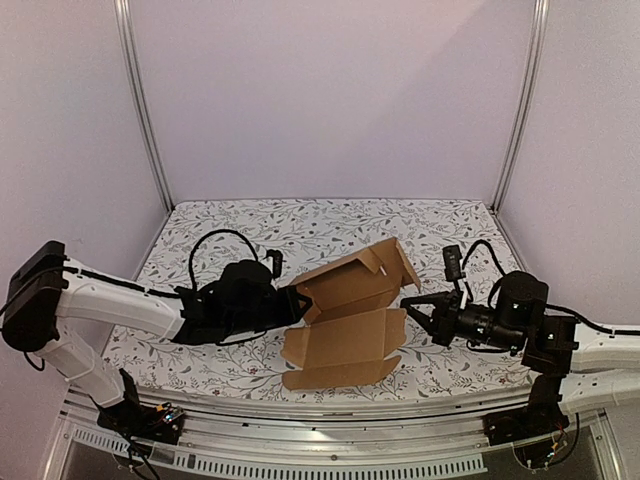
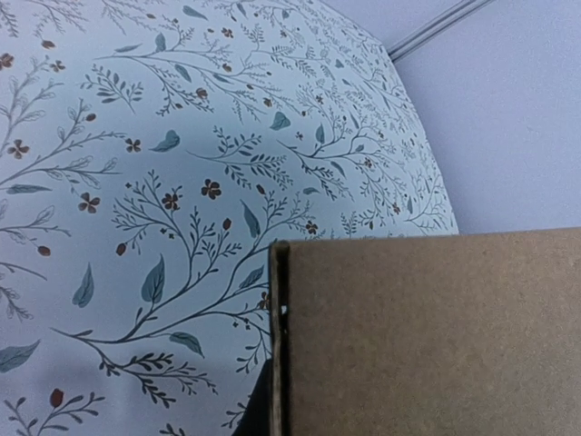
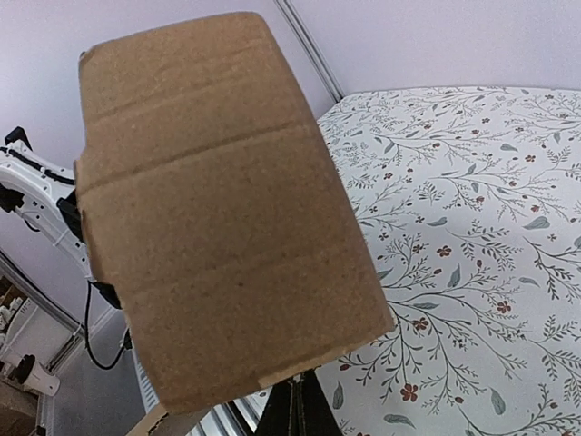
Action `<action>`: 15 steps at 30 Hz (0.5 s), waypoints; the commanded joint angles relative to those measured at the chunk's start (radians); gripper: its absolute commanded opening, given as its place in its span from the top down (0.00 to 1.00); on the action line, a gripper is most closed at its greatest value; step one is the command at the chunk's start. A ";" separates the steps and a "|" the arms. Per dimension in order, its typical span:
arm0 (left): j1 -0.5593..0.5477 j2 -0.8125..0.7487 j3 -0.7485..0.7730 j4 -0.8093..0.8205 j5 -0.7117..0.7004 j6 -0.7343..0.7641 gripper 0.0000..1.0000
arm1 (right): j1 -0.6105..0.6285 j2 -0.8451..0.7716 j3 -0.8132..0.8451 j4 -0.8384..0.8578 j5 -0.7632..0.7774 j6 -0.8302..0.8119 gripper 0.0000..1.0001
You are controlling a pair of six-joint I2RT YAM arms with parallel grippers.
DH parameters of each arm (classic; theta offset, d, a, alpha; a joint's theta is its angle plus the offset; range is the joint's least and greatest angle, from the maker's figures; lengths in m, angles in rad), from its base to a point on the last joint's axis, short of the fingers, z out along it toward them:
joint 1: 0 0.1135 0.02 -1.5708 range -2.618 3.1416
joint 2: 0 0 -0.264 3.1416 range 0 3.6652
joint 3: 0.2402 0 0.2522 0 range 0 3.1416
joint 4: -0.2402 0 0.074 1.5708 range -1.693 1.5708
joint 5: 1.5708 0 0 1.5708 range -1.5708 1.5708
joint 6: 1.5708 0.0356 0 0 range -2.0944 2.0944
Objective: Fold the paper box
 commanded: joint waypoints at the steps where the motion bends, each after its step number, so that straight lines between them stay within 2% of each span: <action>1: 0.016 -0.029 -0.024 0.081 0.072 -0.003 1.00 | 0.020 0.056 0.038 0.133 -0.034 0.005 1.00; 7: 0.018 -0.027 -0.036 0.135 0.111 0.005 1.00 | 0.029 0.107 0.056 0.220 -0.046 -0.005 1.00; 15: 0.018 -0.021 -0.042 0.153 0.125 0.022 1.00 | 0.039 0.119 0.098 0.230 -0.075 -0.019 1.00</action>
